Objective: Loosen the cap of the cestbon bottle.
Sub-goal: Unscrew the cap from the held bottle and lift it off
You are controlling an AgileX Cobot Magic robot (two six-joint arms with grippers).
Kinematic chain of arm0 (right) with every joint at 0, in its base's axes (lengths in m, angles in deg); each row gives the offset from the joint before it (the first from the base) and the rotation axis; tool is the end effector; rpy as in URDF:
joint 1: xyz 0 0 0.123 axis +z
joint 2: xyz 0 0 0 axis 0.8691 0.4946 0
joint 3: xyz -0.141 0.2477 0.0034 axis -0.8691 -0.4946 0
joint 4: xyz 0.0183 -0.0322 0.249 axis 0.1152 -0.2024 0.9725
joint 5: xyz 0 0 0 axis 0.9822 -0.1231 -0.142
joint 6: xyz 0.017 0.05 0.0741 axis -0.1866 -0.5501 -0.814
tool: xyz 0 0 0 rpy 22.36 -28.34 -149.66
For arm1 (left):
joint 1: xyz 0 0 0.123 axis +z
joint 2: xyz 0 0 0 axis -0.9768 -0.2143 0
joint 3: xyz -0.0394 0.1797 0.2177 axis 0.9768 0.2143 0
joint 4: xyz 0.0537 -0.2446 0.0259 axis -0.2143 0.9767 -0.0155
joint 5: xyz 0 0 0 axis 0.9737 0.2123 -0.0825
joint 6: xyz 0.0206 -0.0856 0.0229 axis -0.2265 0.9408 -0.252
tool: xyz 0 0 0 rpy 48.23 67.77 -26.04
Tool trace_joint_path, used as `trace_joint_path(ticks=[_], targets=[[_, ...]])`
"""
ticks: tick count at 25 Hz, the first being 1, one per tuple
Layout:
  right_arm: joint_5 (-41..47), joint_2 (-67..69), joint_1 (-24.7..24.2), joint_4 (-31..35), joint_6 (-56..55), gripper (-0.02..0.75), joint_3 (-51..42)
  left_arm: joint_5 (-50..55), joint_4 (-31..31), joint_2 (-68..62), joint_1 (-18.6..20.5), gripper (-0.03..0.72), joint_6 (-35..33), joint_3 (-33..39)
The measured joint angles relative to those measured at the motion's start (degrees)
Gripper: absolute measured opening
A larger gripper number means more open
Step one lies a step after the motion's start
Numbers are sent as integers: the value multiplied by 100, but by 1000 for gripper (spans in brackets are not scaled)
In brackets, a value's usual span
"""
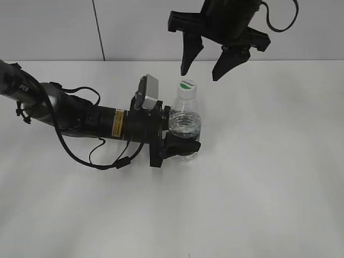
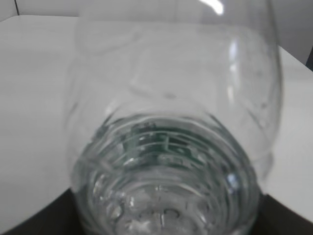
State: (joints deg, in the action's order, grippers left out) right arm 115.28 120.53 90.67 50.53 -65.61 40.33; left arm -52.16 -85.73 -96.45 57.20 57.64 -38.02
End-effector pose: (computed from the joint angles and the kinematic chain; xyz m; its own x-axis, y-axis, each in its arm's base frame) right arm 0.3575 0.2312 0.2876 -0.9659 -0.1628 -0.2014 -0.2178 0.9313 0.2921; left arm 0.3660 -0.2238 0.0572 -0.0432 0.2673 -0.9626 0.9991 0.0151 -0.0406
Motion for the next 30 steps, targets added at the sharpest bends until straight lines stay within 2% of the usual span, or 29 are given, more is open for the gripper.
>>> trace_joint_path(ticks=[25,30], targets=[[2,328,192,-55,-377,471,75,231,113,30,-82,414,-58,-1],[2,354,192,-149,-377,417,118,243,113,30,-87,414,-58,-6]])
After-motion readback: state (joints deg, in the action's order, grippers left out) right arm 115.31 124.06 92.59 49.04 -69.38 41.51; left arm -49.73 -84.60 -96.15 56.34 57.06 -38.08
